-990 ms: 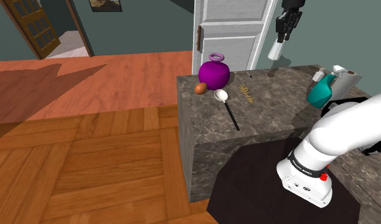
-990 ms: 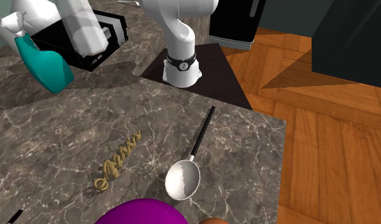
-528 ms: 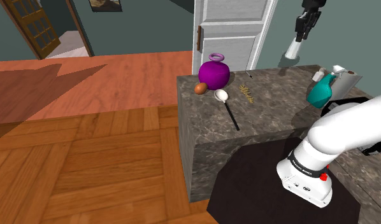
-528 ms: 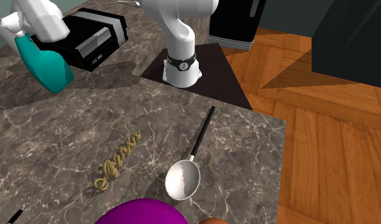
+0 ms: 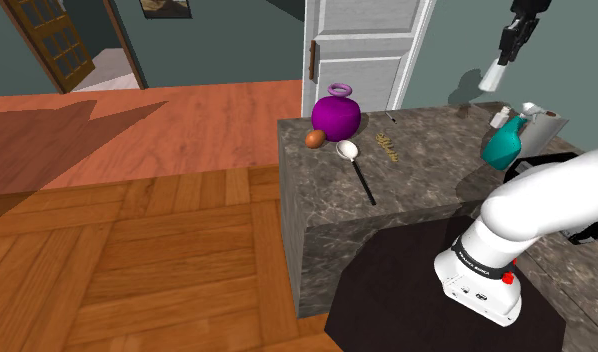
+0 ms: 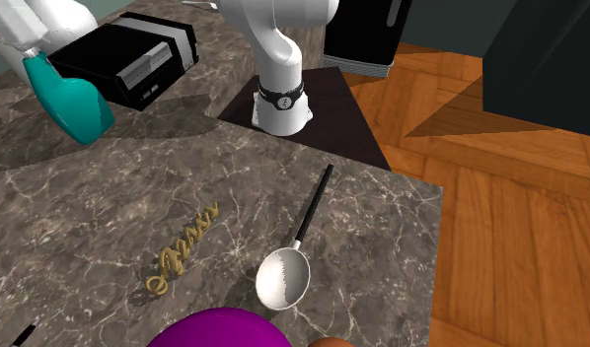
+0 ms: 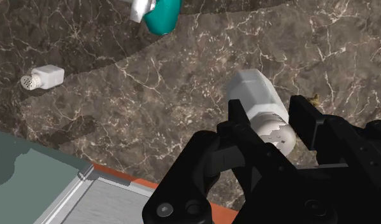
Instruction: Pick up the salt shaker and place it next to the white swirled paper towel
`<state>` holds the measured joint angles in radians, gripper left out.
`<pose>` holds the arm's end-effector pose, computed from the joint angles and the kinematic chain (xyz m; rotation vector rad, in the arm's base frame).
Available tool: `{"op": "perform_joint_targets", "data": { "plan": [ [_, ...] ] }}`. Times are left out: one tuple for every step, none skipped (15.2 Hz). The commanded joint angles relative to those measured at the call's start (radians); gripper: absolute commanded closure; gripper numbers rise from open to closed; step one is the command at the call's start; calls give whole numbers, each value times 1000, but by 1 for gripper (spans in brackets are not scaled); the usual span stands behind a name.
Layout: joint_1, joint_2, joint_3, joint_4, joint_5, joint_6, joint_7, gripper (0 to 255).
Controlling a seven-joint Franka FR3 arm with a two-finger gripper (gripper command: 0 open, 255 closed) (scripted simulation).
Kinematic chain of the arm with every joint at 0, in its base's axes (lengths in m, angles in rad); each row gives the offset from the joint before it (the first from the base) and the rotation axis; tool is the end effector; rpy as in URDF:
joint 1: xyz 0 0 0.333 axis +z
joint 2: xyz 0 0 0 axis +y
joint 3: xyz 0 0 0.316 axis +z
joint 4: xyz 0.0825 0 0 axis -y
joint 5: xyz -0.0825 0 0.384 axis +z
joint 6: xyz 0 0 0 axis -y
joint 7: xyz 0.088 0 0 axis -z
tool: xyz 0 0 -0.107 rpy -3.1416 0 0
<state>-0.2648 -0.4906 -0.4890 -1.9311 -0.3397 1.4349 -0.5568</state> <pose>0.2311 -0.3418 0.6452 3.0663 -0.2721 -0.1770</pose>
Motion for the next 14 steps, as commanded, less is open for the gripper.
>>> {"op": "perform_joint_targets", "data": {
  "plan": [
    [-9,19,-45,30,-14,4,-58,255],
    [-13,29,-68,43,-19,8,-85,255],
    [-16,41,-91,57,-24,14,-113,255],
    [-19,54,-115,72,-27,19,-141,255],
    [-21,69,-140,88,-28,25,-169,255],
    [-23,85,-166,106,-29,31,-198,255],
    [-24,103,-193,124,-27,37,-228,255],
    [-25,123,-221,144,-24,44,-259,255],
    [-25,145,-250,165,-19,51,-290,255],
    [-25,168,-280,187,-11,58,-323,255],
    [-25,195,-312,210,-1,65,-357,255],
    [-24,224,-346,235,13,72,-393,255],
    [-25,256,-382,261,32,80,-430,255],
    [-25,267,-392,269,38,82,-442,255]
  ]
}}
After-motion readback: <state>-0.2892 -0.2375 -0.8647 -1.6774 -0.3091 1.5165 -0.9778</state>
